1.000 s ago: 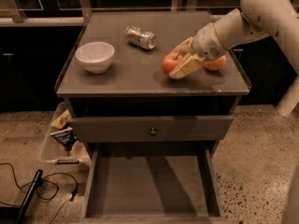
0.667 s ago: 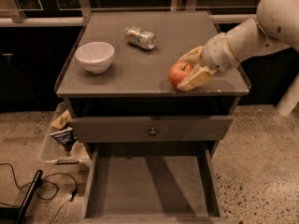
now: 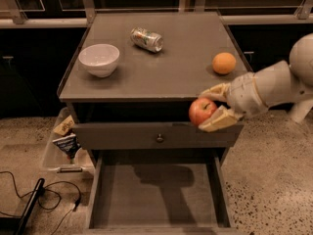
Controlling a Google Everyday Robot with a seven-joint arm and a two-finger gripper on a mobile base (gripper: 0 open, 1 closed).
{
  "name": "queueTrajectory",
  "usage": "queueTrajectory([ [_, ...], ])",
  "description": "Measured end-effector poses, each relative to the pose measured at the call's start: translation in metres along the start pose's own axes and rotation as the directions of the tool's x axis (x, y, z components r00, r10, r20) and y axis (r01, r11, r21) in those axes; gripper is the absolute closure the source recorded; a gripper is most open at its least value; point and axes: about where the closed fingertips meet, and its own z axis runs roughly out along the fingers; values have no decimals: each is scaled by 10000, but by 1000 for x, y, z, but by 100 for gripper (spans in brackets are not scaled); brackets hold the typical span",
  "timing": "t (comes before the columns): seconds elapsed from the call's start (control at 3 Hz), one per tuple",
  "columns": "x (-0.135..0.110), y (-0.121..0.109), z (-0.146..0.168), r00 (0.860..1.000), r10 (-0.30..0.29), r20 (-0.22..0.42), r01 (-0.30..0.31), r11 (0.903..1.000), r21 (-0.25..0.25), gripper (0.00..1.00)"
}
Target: Place apple into middle drawer
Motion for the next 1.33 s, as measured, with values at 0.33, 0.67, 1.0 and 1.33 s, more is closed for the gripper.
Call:
queueTrajectory([
  [0.33, 43, 49, 27, 9943, 1044, -228, -1048, 9944, -138, 100],
  [0.67, 44, 50, 28, 9941, 1057, -236, -1061, 9942, -158, 100],
  [1.0, 65, 58, 53, 9859, 1641, -317, -1652, 9856, -355, 100],
  [1.33, 114, 93, 112, 9497, 3074, -599, -3114, 9473, -752, 100],
])
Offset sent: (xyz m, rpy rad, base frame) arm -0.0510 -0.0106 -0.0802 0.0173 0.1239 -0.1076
